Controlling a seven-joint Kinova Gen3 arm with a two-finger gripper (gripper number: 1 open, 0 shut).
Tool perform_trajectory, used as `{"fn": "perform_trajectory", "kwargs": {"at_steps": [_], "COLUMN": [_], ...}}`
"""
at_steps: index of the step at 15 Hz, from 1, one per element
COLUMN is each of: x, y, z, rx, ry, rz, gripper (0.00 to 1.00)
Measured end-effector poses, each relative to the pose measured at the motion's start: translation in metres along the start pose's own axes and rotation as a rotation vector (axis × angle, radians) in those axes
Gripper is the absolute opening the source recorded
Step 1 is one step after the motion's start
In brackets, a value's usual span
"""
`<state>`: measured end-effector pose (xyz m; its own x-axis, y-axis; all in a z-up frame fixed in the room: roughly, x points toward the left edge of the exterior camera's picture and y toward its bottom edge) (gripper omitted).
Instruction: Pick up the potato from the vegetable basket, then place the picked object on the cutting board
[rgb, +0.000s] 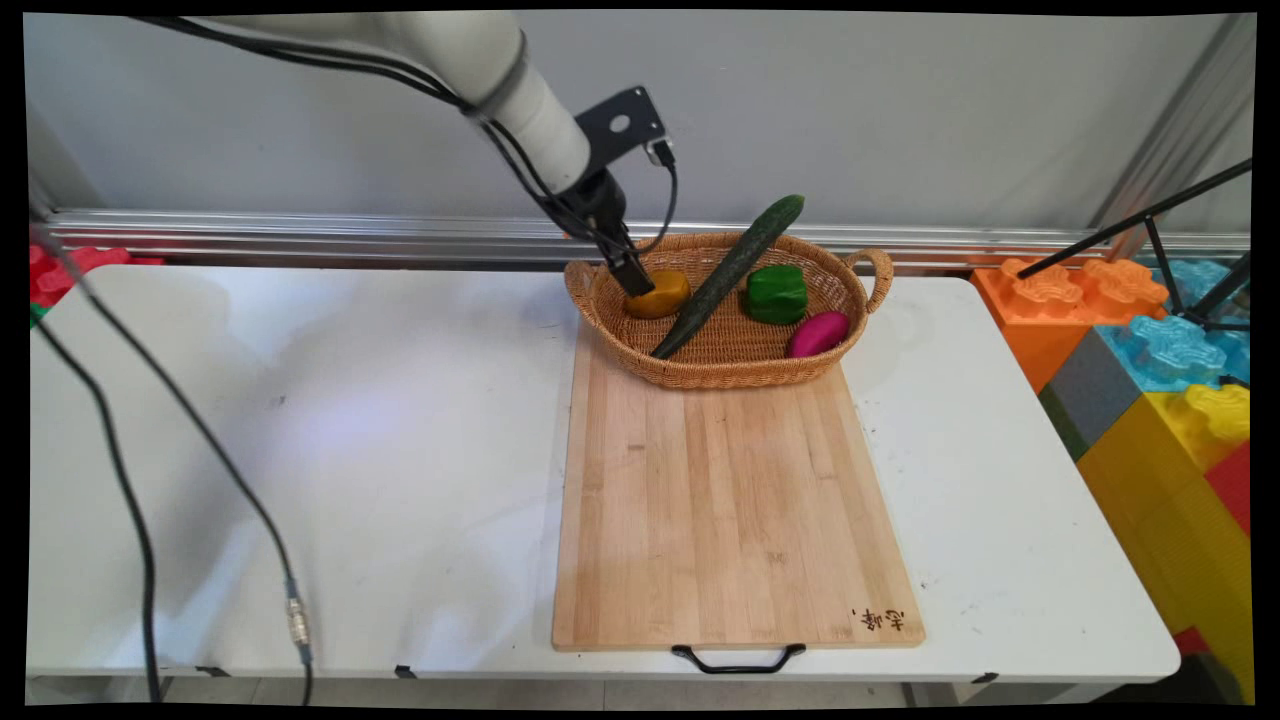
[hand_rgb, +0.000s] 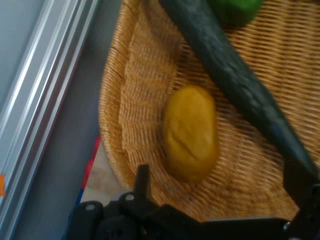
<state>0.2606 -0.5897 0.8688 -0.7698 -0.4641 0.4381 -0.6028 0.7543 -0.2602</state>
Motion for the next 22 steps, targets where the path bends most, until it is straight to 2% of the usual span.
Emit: {"fn": "perform_trajectory", "kwargs": {"at_steps": [6,10,11,17,19,22], "x": [0.001,0.003,0.003,0.009,0.017,0.033], "y": [-0.012,-0.015,-0.016,-0.014,-0.011,-0.003], "z": [0.065,0.089,0.092,0.099,0.089,0.057], "rx": [-0.02,-0.03,-0.032,-0.032,-0.013,0.019], "ry": [0.0,0.008,0.009,0.033,0.049,0.089], "rz": [-0.024,-0.025,-0.024,-0.01,-0.01,-0.005], "gripper": [1.0,1.0,0.0,0.0,0.0,0.0]}}
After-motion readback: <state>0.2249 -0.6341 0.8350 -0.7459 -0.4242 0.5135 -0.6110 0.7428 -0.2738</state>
